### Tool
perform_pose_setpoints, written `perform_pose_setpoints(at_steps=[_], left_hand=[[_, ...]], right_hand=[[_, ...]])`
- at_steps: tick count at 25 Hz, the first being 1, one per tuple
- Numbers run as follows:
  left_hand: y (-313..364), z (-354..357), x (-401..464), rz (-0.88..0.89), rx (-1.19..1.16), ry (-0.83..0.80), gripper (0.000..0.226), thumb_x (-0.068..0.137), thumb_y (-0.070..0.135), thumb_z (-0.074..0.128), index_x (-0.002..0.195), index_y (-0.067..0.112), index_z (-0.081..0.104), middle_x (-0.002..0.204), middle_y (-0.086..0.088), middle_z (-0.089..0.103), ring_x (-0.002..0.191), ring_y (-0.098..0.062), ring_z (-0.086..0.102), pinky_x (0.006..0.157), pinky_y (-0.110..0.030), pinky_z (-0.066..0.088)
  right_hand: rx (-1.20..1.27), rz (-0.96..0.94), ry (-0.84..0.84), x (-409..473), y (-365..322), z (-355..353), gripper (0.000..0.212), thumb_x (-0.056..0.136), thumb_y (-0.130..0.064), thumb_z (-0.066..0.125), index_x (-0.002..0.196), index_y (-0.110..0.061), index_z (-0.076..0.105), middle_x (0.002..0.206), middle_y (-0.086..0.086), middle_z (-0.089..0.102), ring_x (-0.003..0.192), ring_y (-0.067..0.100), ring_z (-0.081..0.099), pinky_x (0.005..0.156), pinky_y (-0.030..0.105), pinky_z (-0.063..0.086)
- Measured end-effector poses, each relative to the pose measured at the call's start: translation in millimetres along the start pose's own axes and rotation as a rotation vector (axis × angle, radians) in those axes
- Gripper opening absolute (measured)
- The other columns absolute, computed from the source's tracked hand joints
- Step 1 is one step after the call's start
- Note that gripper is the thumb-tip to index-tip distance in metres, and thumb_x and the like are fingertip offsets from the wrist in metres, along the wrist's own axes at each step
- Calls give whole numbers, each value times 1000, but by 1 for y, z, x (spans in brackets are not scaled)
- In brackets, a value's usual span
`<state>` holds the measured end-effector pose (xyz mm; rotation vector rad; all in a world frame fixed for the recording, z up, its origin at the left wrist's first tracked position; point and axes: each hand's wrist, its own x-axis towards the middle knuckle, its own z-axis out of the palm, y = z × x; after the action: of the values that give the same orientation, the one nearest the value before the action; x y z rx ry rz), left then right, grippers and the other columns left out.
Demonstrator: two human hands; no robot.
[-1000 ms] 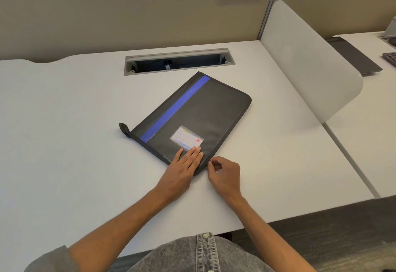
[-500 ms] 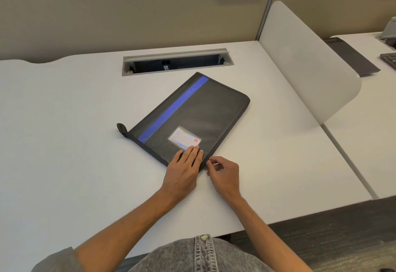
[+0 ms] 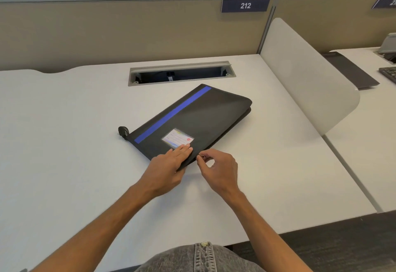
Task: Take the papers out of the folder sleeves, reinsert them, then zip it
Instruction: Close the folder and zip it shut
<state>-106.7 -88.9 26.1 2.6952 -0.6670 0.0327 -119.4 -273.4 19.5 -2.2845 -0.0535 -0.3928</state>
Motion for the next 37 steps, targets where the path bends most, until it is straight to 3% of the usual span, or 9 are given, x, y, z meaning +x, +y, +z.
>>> perform_pose_setpoints(at_steps=[2,5,9,13,17,24,31,37], left_hand=[[-7,-9,-2,-10,-64,-9,52,97,24,47,148,24,38,153,8,36,139,-13,38,112,-38,38],[-13,-16,-5,-22,-104,-11,56,96,14,52,149,25,36,153,9,34,140,-13,38,116,-36,32],[-17,-17,-10,-20,-119,2,54,96,13,48,148,24,38,152,9,35,140,-13,37,116,-36,32],[-19,-12,-12,-15,-95,7,57,90,24,38,146,24,41,151,9,37,139,-14,39,112,-38,38],[-23,-1,-17,-3,-58,-17,57,89,21,37,146,22,42,152,9,35,140,-14,37,113,-40,36],[-30,11,-22,24,-17,20,56,89,17,41,145,21,44,150,7,37,138,-13,38,113,-34,23],[-28,31,-33,111,105,48,67,75,0,75,137,13,54,140,-5,54,127,-21,53,103,-45,37],[-31,37,-39,147,142,75,76,63,0,84,133,12,57,136,-6,58,124,-22,56,99,-46,41]], right_hand=[[-11,-34,4,5,-9,4,6,83,-29,69,85,-26,74,78,-15,71,69,5,65,59,21,49],[-19,-73,32,7,-16,15,6,82,-27,68,82,-24,73,75,-13,71,65,7,64,56,25,53],[-14,-15,78,10,-15,20,4,82,-25,70,80,-24,73,73,-13,70,62,8,63,56,27,54],[-32,40,79,8,-13,19,3,82,-24,70,80,-25,73,73,-14,70,62,6,62,57,20,48],[-24,177,57,11,-1,18,5,83,-24,68,81,-25,72,74,-14,70,66,6,63,62,24,48],[-43,215,24,7,6,24,5,85,-25,68,84,-24,73,77,-14,71,68,7,64,65,25,50],[-81,361,13,9,24,29,7,87,-25,66,87,-22,72,79,-7,72,73,15,66,69,28,50],[-102,388,10,7,27,31,8,88,-26,66,89,-22,73,80,-6,73,72,15,66,66,24,40]])
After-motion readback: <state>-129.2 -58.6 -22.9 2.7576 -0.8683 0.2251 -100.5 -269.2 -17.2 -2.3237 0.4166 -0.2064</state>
